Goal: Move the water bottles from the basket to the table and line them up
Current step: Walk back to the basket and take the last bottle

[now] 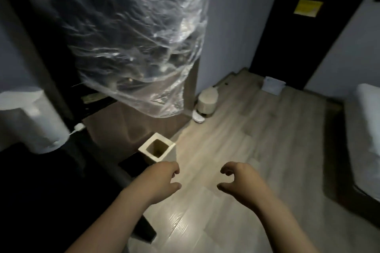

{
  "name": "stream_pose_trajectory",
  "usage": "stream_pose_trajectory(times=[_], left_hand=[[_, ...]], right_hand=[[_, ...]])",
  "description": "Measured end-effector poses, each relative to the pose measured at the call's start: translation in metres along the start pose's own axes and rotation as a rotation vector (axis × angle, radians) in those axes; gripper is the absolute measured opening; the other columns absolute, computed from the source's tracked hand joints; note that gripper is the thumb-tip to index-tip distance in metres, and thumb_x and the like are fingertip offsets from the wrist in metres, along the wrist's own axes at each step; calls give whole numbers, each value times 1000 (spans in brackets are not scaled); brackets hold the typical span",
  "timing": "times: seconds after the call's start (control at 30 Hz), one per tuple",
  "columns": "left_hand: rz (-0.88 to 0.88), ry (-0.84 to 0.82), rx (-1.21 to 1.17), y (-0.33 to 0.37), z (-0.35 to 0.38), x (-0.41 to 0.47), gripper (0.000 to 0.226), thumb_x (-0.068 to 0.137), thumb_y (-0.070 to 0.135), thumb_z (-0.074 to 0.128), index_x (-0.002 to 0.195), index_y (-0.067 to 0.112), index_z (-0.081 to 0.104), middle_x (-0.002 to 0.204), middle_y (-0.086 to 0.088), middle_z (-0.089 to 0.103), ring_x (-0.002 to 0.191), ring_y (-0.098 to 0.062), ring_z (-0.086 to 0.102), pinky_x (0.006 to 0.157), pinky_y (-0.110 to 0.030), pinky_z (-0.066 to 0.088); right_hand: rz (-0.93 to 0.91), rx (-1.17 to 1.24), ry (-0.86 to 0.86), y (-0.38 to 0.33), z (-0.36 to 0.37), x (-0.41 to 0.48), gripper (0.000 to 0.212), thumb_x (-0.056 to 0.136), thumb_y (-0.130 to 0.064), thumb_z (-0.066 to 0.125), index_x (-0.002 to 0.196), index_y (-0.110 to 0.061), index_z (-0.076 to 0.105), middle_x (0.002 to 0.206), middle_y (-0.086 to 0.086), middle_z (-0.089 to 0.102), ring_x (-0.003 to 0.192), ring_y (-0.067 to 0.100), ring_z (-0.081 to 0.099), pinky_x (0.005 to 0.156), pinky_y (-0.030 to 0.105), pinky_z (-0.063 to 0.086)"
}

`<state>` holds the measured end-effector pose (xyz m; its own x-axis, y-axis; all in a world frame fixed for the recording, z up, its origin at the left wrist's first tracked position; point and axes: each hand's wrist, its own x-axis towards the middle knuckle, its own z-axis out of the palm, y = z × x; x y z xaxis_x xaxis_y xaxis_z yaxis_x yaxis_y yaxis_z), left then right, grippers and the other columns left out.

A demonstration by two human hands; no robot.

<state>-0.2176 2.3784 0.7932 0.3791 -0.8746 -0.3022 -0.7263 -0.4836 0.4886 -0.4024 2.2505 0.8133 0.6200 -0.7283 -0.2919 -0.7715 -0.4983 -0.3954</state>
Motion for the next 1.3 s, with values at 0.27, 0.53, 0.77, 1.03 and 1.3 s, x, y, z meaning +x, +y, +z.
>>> stream_pose_trajectory(times=[0.27,0.53,0.77,1.03,1.3], left_hand=[[281,-147,140,98,29,134,34,87,39,59,117,26,53,113,10,59,101,-9,55,85,-22,45],[424,-190,164,176,13,277,35,86,38,59,118,25,54,115,10,60,104,-8,57,89,-25,48],[485,-240,212,234,8,381,36,87,39,58,119,24,53,117,9,60,107,-10,57,91,-27,47],[508,-226,251,319,14,511,35,87,39,57,118,24,53,118,7,60,109,-12,56,91,-27,46],[475,-222,254,411,8,634,35,89,38,57,119,22,53,119,7,59,109,-11,56,90,-24,45]], right_hand=[[262,91,110,107,-48,39,44,82,-35,67,124,-22,60,122,-4,63,109,11,60,88,25,49],[412,139,145,165,-116,127,45,82,-34,68,125,-21,60,122,-3,63,110,12,60,87,22,48],[485,200,163,220,-162,200,45,82,-33,69,123,-20,61,120,-2,64,109,12,60,86,22,48],[482,243,202,312,-230,311,47,85,-34,69,128,-20,58,124,-2,61,111,12,59,83,19,47],[425,184,174,400,-318,413,46,85,-32,66,129,-20,58,125,-1,61,113,13,58,91,23,48]])
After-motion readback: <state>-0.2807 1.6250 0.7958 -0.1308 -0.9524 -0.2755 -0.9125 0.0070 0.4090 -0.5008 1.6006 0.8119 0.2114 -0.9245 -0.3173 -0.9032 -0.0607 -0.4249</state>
